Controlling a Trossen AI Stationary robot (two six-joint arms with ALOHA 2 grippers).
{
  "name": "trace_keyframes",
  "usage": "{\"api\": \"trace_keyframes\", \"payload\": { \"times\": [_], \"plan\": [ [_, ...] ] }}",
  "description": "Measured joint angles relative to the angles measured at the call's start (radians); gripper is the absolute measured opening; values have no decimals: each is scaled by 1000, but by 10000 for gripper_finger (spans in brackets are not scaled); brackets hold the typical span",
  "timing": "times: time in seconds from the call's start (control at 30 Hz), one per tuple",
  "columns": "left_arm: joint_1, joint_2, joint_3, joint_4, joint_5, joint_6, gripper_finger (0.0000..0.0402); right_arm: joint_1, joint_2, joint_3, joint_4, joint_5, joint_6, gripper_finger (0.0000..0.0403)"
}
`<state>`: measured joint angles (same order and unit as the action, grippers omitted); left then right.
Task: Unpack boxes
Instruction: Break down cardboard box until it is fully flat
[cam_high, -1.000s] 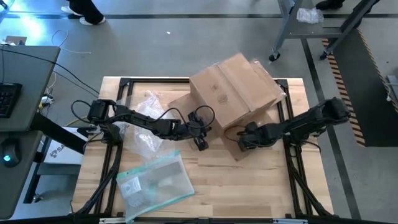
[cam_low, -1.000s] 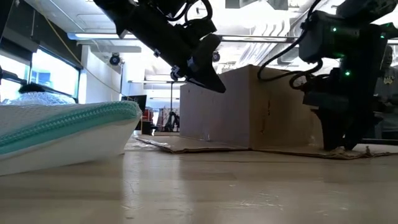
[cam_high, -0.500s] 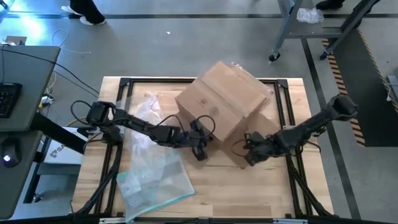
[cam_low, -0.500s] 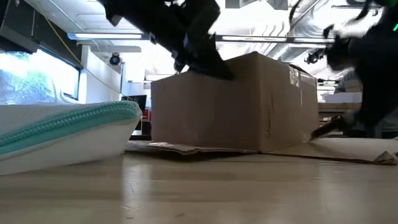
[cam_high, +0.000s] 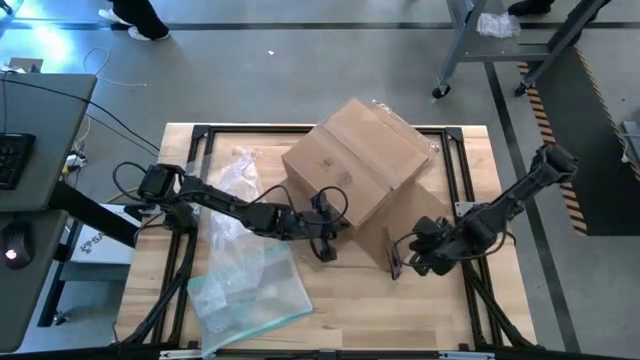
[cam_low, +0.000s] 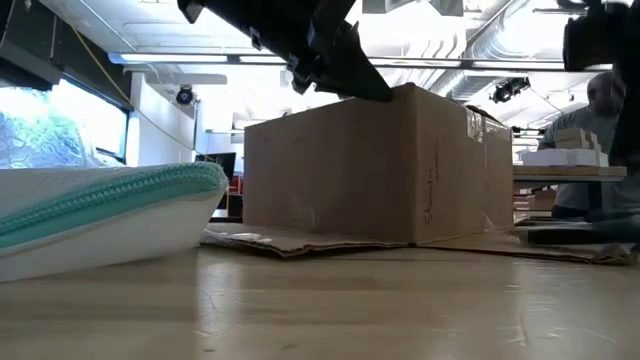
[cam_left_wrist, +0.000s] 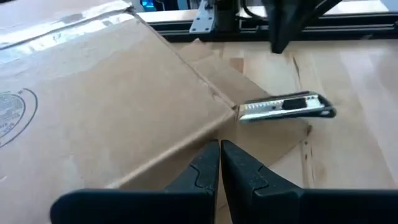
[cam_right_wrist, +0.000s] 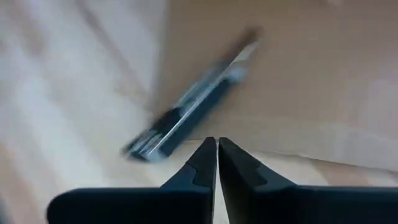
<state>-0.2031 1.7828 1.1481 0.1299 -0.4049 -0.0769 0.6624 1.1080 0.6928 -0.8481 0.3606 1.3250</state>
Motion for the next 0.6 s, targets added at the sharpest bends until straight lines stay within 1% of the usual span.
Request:
{"api": "trace_keyframes", "payload": {
  "times": [0.1, 0.17, 0.23, 0.33, 0.43, 0.5, 0.6],
  "plan": [
    [0, 0, 0, 0, 0, 0, 0, -6, 19, -33, -5, 19, 40, 16],
    [0, 0, 0, -3, 1, -7, 0, -10, 26, -37, 21, 22, 20, 31],
    [0, 0, 0, -3, 1, -15, 0, -11, 26, -37, 80, 14, -27, 57],
    [0, 0, 0, -4, 1, -16, 0, -12, 27, -37, 205, 13, -110, 116],
    [0, 0, 0, -5, 2, -18, 0, -14, 51, -37, 274, 9, -170, 185],
    [0, 0, 0, -5, 2, -24, 0, -22, 84, -37, 285, 6, -176, 231],
    [0, 0, 0, -5, 3, -26, 0, -51, 152, -37, 289, -29, -114, 281]
  ]
}}
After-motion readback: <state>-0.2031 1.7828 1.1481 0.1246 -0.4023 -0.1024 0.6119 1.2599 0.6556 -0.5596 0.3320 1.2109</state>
